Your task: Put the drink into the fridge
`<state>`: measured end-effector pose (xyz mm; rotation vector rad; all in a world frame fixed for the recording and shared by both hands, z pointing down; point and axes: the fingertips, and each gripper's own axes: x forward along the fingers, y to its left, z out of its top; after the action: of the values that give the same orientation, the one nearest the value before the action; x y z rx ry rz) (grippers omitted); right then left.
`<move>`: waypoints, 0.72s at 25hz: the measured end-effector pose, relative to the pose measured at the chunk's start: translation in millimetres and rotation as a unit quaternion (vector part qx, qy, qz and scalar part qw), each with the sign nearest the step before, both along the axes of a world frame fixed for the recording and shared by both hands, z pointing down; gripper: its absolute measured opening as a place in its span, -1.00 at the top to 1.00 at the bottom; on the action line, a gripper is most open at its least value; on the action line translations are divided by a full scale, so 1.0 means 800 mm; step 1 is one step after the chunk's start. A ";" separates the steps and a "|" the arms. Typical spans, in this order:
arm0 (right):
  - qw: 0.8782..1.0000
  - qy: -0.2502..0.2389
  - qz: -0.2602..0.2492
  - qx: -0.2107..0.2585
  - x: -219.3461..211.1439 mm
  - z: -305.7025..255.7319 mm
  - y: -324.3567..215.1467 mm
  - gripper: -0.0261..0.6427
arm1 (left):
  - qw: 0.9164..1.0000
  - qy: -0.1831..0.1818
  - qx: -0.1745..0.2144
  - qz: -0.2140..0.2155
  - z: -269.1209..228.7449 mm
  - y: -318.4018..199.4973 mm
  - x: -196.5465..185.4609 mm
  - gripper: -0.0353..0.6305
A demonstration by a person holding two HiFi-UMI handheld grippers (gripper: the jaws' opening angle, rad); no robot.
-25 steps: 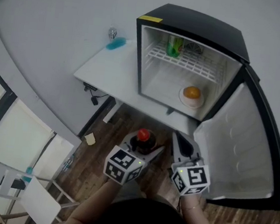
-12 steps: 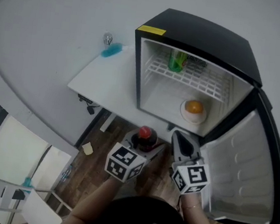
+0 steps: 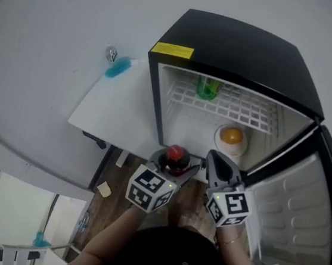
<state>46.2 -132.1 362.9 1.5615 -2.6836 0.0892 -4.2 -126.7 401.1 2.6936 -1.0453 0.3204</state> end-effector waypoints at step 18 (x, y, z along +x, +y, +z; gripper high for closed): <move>0.996 -0.018 0.089 -0.023 0.002 0.035 -0.068 0.90 | 0.996 -0.006 -0.015 0.090 0.033 -0.068 0.005 -0.06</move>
<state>47.7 -186.4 390.9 1.7986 -2.5412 0.1846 -0.6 -181.3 427.6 2.7674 -0.7950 0.3808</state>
